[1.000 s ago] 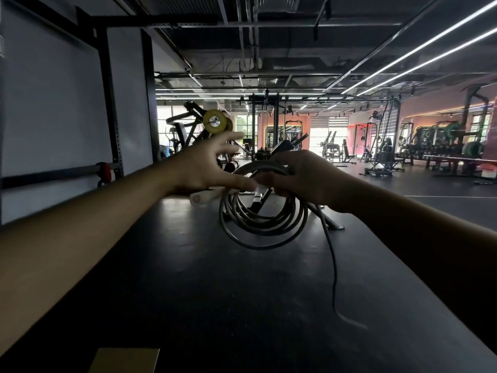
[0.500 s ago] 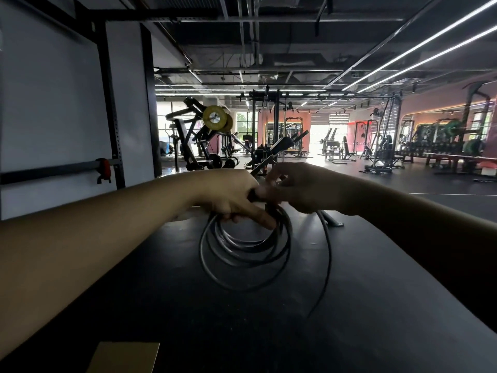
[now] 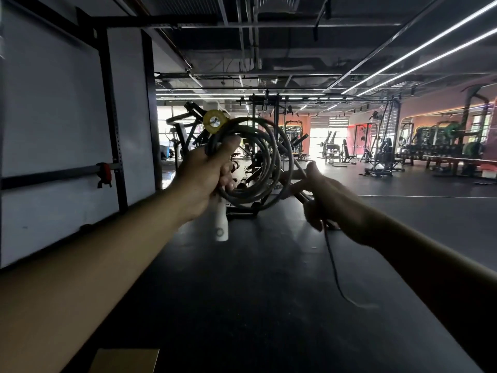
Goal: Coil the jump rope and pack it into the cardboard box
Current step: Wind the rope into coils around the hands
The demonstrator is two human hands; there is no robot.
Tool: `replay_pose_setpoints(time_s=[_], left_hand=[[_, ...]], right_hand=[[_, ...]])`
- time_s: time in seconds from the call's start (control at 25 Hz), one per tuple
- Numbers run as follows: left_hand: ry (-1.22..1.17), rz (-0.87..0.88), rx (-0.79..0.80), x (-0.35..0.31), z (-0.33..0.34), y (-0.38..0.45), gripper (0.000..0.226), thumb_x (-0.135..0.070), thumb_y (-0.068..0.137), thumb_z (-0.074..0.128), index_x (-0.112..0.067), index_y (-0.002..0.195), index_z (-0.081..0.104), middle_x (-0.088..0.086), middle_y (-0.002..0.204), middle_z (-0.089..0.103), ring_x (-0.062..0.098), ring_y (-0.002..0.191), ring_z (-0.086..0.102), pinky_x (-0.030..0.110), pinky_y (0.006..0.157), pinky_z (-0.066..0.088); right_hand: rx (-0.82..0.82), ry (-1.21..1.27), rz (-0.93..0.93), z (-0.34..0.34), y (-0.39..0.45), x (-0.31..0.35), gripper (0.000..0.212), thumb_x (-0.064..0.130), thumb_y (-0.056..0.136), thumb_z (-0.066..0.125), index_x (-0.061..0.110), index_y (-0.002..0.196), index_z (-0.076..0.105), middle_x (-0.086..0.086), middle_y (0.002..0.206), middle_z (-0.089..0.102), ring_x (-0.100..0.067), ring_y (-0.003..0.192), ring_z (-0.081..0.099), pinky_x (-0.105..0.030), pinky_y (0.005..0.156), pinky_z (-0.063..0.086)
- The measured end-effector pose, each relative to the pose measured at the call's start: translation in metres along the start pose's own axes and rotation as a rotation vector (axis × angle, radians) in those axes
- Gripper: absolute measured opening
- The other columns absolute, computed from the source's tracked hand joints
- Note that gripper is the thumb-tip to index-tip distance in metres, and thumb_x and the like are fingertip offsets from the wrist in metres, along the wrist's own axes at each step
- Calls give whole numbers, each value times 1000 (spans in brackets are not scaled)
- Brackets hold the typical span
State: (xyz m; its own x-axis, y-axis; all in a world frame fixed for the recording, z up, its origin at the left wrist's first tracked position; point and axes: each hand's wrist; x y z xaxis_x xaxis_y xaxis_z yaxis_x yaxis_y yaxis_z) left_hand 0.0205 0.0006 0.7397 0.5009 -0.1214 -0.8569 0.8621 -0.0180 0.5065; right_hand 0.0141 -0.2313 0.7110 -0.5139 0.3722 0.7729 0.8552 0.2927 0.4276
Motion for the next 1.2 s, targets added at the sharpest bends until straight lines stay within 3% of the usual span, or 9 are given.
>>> replay_pose_setpoints(time_s=[0.16,0.4,0.56,0.68,0.8,0.92,1.04,1.12,1.2], left_hand=[[-341,-52,-211,3,33,0,20,-33,94,67,-19,84,58,-9,46,42,5,39,37,25,50,41],[-336,-20,-391,17,56,-1,39,-43,94,63,-21,65,53,-9,49,49,10,48,50,29,59,45],[-290,-45,-380,26,48,-3,34,-40,93,65,-21,66,59,-12,51,58,11,57,57,35,71,47],[-316,-119,-281,31,35,-3,28,-36,94,65,-17,74,62,-10,53,64,7,57,62,32,75,53],[-236,-194,-119,39,13,-11,17,-28,90,71,-12,92,70,-2,75,75,17,81,71,32,74,58],[-51,-155,29,28,-18,-14,58,-25,78,78,-11,131,59,5,104,78,23,97,73,41,91,54],[408,-29,229,-10,-35,-10,97,-39,62,89,-30,146,40,1,130,69,14,115,68,36,99,47],[845,93,419,-35,-25,-6,113,-52,56,90,-40,150,30,-6,147,53,14,134,49,32,104,38],[1132,184,571,-51,2,-2,118,-53,56,90,-44,151,22,-13,147,49,10,131,43,24,97,34]], right_hand=[[-32,184,-97,48,-12,2,66,73,88,45,21,127,53,-18,116,69,-11,50,42,-22,45,38],[-233,478,-41,82,2,17,75,73,81,56,9,117,67,-13,70,69,-21,41,48,-22,37,34],[-301,586,-14,76,8,19,38,44,96,64,7,101,71,-11,59,59,-8,33,40,-18,35,26],[-246,459,-4,68,6,22,22,33,98,63,12,92,69,-7,56,56,-6,33,40,-18,34,27],[-225,300,-22,54,3,24,14,15,99,61,3,93,67,-4,57,55,2,31,44,-11,34,32],[-150,-65,-77,32,0,24,19,18,95,67,18,76,67,9,47,60,4,35,50,-9,40,37],[-43,-454,-135,13,3,26,27,22,90,71,30,65,62,11,44,61,0,38,56,-11,49,46],[44,-627,-166,7,7,34,15,23,89,73,28,75,68,6,54,68,-3,41,60,-6,49,45],[109,-774,-212,7,12,44,9,28,88,74,20,92,74,1,68,74,-4,45,62,-5,48,46]])
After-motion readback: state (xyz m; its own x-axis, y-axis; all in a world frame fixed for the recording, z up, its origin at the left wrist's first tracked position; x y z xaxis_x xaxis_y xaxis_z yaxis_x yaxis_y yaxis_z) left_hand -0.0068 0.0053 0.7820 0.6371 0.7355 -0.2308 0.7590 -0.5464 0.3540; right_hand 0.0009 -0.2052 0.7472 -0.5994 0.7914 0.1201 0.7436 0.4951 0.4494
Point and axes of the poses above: each hand's wrist, its own y-axis towards the middle knuckle, its own z-axis out of the palm, x = y × z
